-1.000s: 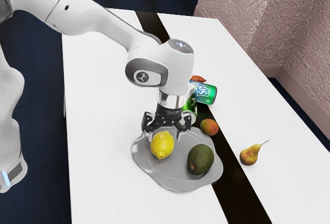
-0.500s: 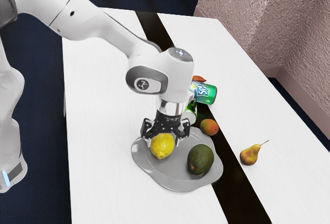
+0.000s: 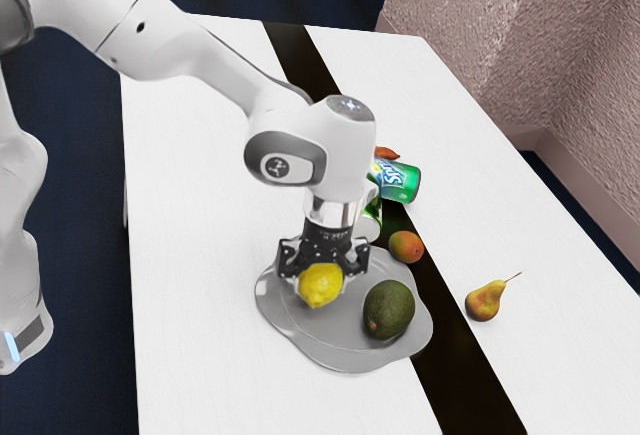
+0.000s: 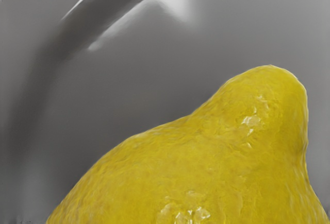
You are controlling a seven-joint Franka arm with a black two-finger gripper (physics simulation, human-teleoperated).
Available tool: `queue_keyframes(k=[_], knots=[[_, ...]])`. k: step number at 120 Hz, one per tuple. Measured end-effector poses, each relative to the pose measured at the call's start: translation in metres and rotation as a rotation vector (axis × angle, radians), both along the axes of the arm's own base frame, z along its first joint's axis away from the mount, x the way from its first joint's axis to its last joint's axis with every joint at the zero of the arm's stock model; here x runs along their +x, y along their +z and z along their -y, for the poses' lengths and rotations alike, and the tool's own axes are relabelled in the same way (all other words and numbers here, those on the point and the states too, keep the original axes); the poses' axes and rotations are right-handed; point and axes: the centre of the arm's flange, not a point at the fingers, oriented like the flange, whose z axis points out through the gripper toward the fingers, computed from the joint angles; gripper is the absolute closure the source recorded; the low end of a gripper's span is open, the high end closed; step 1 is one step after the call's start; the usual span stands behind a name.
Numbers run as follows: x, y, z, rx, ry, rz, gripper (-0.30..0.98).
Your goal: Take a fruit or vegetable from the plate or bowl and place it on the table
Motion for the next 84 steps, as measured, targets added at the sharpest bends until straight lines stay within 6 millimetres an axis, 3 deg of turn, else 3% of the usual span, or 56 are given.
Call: queue_keyframes(k=[8, 24, 50, 84], knots=[[-0.002, 0.008, 0.000, -0.003, -0.003, 0.008, 0.27], [-0.008, 0.042, -0.012, -0.019, 0.009, 0.053, 0.29], [-0.009, 0.079, -0.095, -0.064, 0.149, 0.070, 0.29], [-0.008, 0.079, -0.171, -0.080, 0.267, 0.040, 0.30]])
